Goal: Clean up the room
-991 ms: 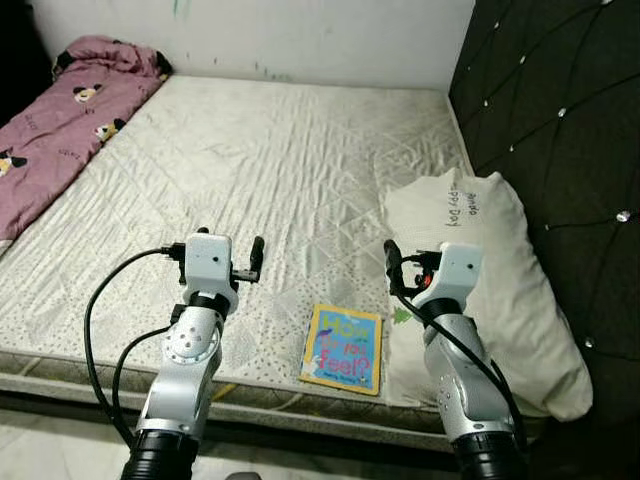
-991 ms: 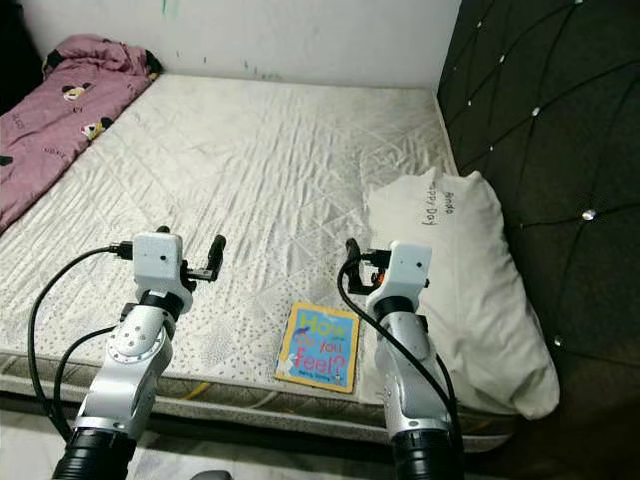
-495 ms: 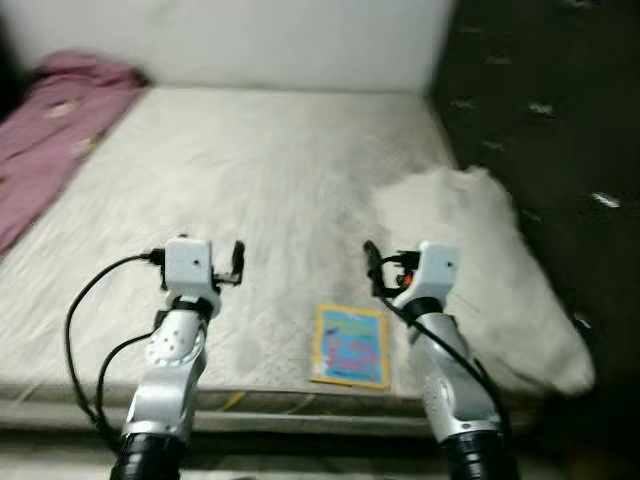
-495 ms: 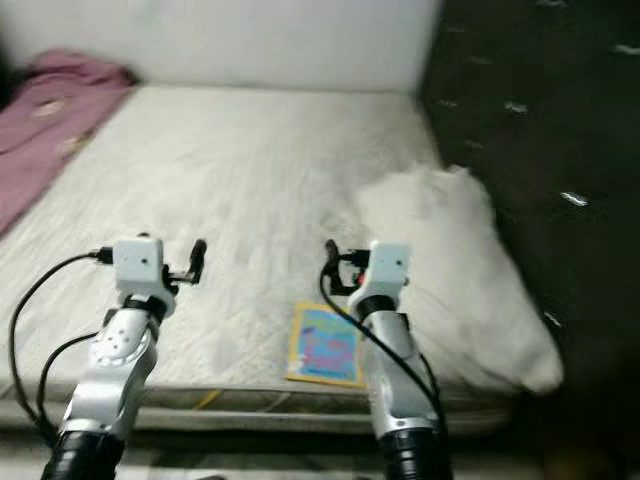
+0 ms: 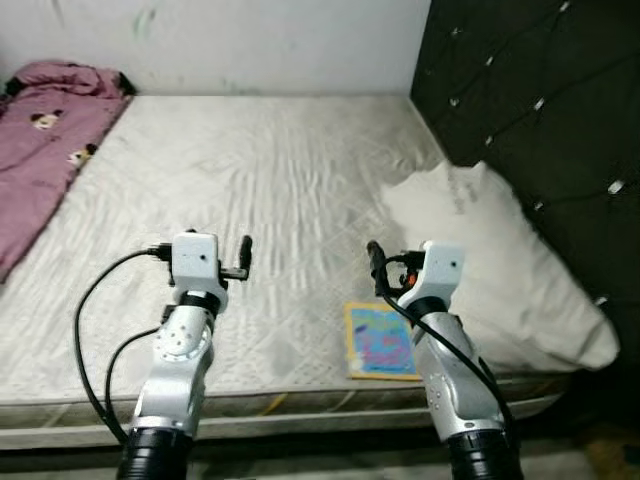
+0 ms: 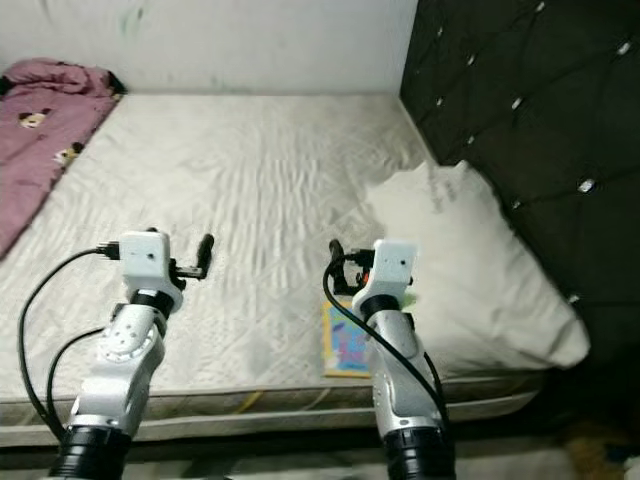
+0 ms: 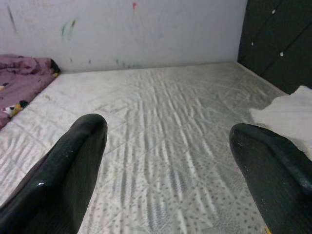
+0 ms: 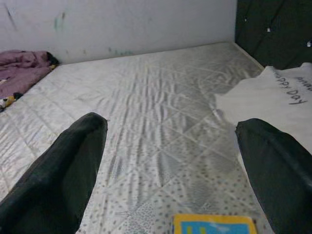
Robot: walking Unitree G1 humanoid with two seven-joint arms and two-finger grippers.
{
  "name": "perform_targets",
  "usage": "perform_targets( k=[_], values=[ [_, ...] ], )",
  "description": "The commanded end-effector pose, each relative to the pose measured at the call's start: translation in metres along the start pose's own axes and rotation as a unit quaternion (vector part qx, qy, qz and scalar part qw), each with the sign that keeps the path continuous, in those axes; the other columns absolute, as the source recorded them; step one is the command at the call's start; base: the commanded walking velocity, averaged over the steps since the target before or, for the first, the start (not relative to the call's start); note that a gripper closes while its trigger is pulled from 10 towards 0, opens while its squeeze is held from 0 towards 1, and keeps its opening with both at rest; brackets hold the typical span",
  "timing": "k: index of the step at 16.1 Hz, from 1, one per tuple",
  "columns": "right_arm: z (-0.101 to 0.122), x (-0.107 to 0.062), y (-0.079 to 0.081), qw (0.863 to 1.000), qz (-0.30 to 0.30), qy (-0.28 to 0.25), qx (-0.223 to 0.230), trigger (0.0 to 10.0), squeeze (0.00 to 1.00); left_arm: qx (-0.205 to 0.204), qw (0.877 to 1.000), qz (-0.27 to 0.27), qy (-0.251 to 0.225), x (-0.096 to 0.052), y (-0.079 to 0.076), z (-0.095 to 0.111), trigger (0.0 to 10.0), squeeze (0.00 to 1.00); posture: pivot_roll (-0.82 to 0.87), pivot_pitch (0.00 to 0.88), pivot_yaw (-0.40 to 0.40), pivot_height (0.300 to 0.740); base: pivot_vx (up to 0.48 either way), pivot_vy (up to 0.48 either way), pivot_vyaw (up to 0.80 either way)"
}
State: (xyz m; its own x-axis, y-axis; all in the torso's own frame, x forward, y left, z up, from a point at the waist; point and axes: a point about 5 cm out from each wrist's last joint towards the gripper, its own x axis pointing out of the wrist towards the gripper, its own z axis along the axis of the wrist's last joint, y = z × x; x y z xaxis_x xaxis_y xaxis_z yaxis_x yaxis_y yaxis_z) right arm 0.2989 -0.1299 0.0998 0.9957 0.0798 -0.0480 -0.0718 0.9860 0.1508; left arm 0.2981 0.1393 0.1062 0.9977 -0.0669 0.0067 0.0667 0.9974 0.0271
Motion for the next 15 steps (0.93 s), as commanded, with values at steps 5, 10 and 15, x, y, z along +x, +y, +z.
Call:
perform_targets(
  k=[5,10,15],
  values=[
    [0.0007,-0.0005,-0.0034,1.000,-0.010,0.001,0.004,10.0,0.00,0.003,1.000,-0.002,0.000,0.0005,0.0000,0.0013,10.0,0.00,-0.01,0.000,0.002,0.740,0.000,0.480,0.00],
    [-0.0001,-0.0014,-0.0045,1.000,-0.009,0.003,0.003,10.0,0.00,-0.002,1.000,0.000,0.004,0.0000,-0.0011,0.0004,10.0,0.00,-0.01,0.000,-0.001,0.740,0.000,0.480,0.00],
    [-0.0008,-0.0016,-0.0045,1.000,-0.008,0.007,0.002,10.0,0.00,-0.007,1.000,0.002,0.008,-0.0002,-0.0014,-0.0006,10.0,0.00,-0.01,0.000,-0.003,0.740,0.000,0.480,0.00]
  ],
)
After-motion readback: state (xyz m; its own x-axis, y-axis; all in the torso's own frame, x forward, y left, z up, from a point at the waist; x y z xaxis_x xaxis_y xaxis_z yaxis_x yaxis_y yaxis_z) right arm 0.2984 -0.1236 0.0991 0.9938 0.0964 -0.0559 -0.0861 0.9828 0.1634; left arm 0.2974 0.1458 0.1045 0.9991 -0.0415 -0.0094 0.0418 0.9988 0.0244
